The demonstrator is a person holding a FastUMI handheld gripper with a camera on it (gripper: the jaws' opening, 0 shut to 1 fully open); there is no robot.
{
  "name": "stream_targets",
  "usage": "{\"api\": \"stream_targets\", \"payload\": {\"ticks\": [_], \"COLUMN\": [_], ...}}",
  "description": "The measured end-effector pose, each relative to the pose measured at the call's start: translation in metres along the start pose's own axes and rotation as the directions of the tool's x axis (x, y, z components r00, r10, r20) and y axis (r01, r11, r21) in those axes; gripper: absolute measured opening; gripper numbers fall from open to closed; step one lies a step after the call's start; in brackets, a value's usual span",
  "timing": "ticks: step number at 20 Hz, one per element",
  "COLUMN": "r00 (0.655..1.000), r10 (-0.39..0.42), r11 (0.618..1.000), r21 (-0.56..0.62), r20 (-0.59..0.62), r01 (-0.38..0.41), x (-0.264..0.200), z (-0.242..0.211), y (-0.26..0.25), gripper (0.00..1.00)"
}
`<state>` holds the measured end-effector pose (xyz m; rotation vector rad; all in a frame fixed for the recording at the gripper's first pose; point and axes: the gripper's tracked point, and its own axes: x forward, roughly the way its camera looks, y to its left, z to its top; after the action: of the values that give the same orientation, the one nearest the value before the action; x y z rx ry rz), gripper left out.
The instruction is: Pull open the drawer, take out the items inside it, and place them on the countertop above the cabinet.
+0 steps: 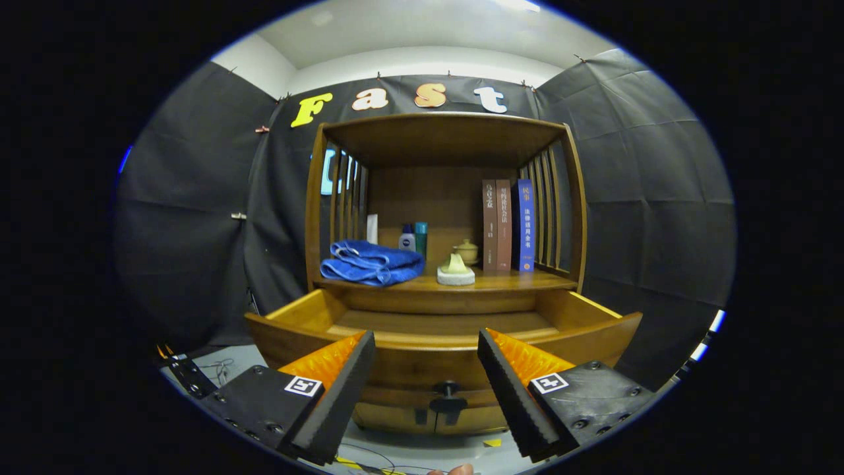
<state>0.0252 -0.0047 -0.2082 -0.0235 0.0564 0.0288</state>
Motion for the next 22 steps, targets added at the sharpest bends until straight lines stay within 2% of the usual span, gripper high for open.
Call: {"api": "stream_targets", "payload": {"ticks": [7,12,16,22], "r00": [0.997,0.995,0.990,0.993], "r10": [-0.038,-0.025,-0.054,-0.060], "r11": [0.999,1.000,0.998,0.998], "r21": [0.010,0.007,0.016,-0.008], "r20": [-0.073,-0.097,-0.129,-0.100], "r01": [0.039,0.026,0.057,0.059], "x": [0.016,0.028,0.034,0.037], "z": [-0.054,-0.068,-0.078,-0.072], "y": [-0.016,-0.013,-0.021,-0.019], "gripper": [0.99,0.99,0.99,0.99]}}
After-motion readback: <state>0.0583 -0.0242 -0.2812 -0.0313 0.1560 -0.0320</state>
